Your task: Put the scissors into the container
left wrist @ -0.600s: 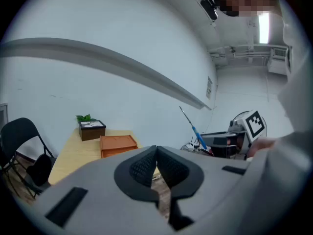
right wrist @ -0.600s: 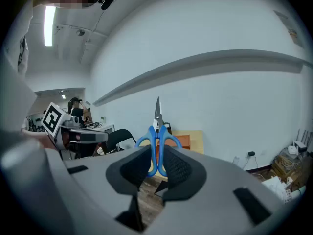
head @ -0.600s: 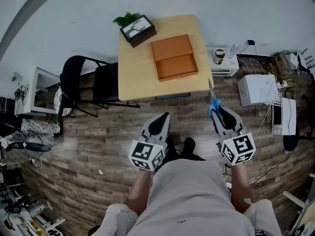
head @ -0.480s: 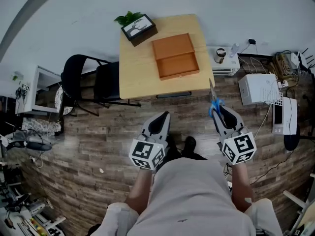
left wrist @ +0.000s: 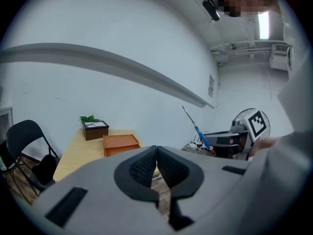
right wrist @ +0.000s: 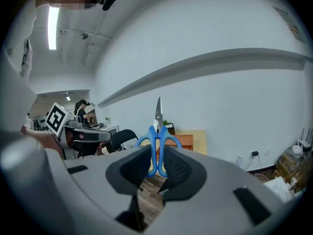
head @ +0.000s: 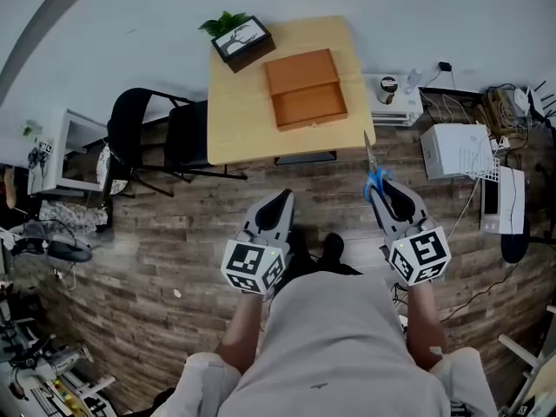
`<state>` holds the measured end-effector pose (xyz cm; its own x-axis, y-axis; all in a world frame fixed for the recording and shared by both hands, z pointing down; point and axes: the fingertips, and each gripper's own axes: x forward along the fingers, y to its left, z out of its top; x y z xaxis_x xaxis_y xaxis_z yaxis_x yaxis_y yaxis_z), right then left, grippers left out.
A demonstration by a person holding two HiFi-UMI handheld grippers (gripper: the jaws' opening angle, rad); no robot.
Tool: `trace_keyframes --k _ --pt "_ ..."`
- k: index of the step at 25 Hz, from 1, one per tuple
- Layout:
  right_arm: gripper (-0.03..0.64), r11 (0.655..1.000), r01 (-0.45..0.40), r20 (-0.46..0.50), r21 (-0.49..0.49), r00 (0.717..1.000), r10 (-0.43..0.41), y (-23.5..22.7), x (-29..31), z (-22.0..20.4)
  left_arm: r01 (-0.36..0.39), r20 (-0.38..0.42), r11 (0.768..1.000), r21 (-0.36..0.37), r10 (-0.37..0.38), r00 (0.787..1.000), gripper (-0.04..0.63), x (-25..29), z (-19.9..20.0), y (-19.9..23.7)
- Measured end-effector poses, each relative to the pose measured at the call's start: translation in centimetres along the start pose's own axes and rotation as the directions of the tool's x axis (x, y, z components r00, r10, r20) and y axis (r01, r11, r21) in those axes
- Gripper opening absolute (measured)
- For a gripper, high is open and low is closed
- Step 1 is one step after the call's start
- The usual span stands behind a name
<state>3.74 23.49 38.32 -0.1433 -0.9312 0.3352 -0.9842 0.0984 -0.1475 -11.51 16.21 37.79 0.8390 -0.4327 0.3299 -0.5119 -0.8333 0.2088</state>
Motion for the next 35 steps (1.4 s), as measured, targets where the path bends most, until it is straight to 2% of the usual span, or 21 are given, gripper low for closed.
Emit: trace_keyframes --k 5,12,24,35 --pt "0.08 1.0 -0.017 0.003 -0.018 1.0 0.017 0.1 -0.6 -0.2 -0.003 -0.001 1.0 0.004 0.003 1.0 0.008 0.4 -0.2 -1.0" --pt "0.08 1.0 -0.009 -0.011 0.009 1.0 0.009 -1.3 -0.6 -0.9 -0.007 -0.018 1.0 0.01 0.008 1.0 0.008 0.8 -0.3 -0.9" --pt "0.08 1.0 0.005 -0.04 0.003 0.999 -0.005 -2.3 3.6 0.1 0.012 -0.033 1.0 0.006 -0.012 0.999 0.008 3.5 0.4 2.7" --pt "0.08 1.0 0.013 -0.08 -0.002 0.997 -0.013 -4.5 11.1 2.7 0.055 -0.04 0.998 -0.009 -0.055 0.998 0.008 9.4 3.1 8.3"
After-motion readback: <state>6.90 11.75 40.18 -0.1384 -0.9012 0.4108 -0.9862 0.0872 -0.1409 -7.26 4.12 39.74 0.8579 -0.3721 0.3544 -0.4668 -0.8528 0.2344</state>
